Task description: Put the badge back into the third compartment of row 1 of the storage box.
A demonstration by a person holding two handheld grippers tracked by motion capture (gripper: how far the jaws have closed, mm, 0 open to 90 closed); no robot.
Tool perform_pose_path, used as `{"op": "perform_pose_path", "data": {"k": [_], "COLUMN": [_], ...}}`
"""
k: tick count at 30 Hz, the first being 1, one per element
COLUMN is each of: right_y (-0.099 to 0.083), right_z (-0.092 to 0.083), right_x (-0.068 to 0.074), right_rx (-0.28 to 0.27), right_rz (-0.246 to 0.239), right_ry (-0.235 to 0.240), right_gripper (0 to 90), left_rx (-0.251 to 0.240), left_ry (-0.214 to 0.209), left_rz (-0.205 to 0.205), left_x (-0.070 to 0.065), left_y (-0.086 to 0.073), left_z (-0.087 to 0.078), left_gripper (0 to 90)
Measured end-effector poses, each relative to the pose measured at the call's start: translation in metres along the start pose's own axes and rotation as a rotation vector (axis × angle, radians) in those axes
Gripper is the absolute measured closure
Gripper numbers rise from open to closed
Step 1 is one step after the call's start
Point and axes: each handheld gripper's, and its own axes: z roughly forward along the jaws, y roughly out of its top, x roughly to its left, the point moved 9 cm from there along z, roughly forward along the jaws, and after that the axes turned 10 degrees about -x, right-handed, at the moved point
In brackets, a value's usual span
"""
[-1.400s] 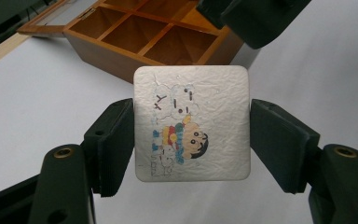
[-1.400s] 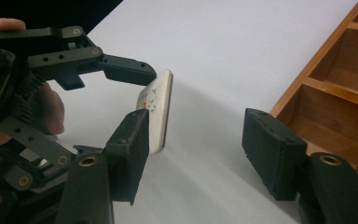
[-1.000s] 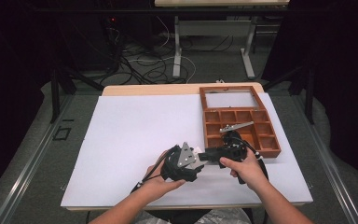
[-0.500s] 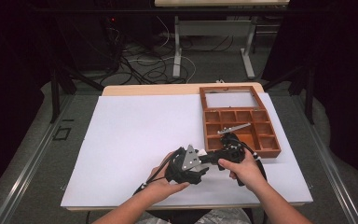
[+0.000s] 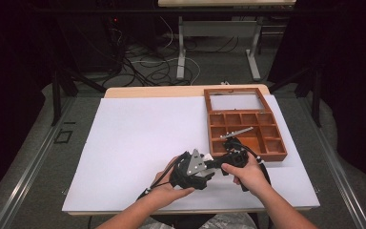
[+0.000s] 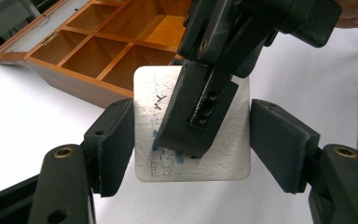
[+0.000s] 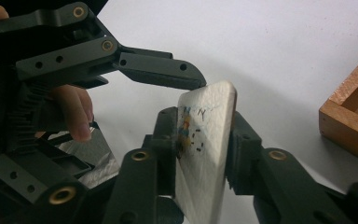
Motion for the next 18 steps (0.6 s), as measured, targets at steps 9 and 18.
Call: {"op": "perform_pose_path", "data": {"k": [9, 18], "right_y": [0.002, 0.005], "right_z": [-0.003, -0.006], "right_x": [-0.002, -0.009], "right_rx": [-0.009, -0.032], "right_rz": [0.021, 0.014], "right_ry": [0.022, -0.009], "right_gripper": [84.3, 84.3], "left_rx": [-0.009, -0.007], "left_ry": [0.008, 0.022], "left_rz": [-0.016, -0.047], "left_x": [0.001, 0.005], "left_y": [0.002, 0.000], "left_z": [-0.001, -0.003], "left_gripper": [28.6, 23.8]}}
